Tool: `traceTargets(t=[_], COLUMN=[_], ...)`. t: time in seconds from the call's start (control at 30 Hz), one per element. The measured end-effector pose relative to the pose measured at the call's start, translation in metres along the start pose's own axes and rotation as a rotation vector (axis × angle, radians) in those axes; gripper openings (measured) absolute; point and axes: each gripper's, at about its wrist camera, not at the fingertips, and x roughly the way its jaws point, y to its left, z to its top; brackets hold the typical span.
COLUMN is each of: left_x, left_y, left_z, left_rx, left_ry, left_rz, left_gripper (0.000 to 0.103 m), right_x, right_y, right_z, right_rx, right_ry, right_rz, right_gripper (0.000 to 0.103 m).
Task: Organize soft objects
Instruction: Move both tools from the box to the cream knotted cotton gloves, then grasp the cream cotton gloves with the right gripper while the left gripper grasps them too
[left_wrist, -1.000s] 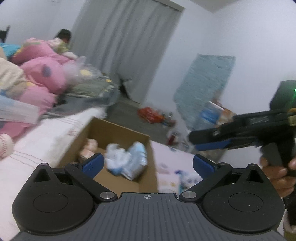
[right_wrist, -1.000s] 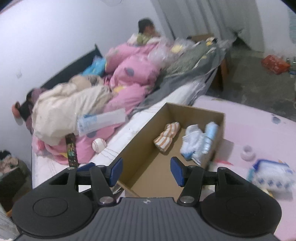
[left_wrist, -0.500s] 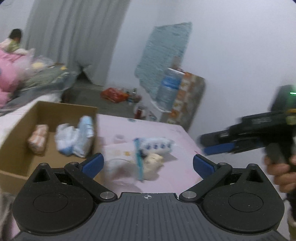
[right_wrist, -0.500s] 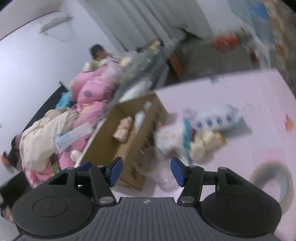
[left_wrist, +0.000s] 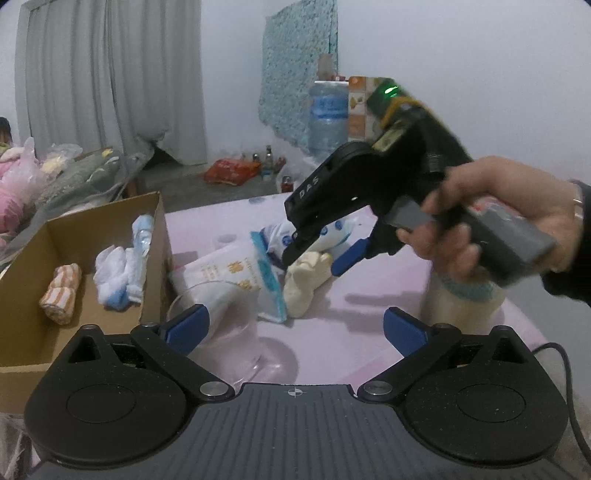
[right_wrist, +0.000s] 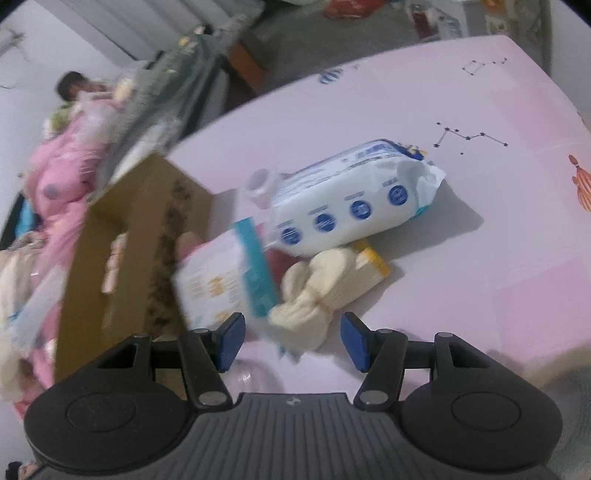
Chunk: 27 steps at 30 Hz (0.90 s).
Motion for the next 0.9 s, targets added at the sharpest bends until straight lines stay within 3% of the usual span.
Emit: traceTargets(t=[0.1, 0.13, 0.27, 0.43, 0.63, 0.8, 0.9], left_x=[-0.003, -0.004, -0.007, -0.009, 0.005, 0.028, 0.040], left_y=[0.006, 0.009, 0.019, 0.027, 0.017, -0.002, -0.011], left_z=[-0.001, -0.002, -0.003, -0.005, -0.009, -0.015, -0.019], left_rx=[-0.010, -0.016, -0.045, -0.094, -0.114, -0.078, -0.052], left_ry=[-0.004, -0.007, -0.008, 0.033, 0.152, 0.232, 0.269], left_rz=[0.007, 0.005, -0.024, -0.122, -0.309, -0.326, -0.313], left_gripper=[0.096, 0.094, 0.083, 0.083, 0.084, 0.080, 0.066], right_x=[0.017, 0.022, 0.018, -0.008, -0.032, -0.037, -0.038], right_y=[-0.006, -0.008, -0.011, -0.020, -0.036, -0.049, -0.056], right_z=[0.007, 0.006, -0.005, -0.031, -0.084, -0.124, -0.129], right_rx=[0.005, 0.009, -0.005, -0.010, 0.018, 0.069, 0.098], right_ry=[0.034, 0.046, 0.035, 0.045, 0.103, 0.150, 0.164], right_rz=[-0.016, 0.010, 0.037, 0.082, 0.153, 0.232, 0.265], right_gripper=[0.048, 0.039, 0.031, 0.029, 0.029, 0.029, 0.032])
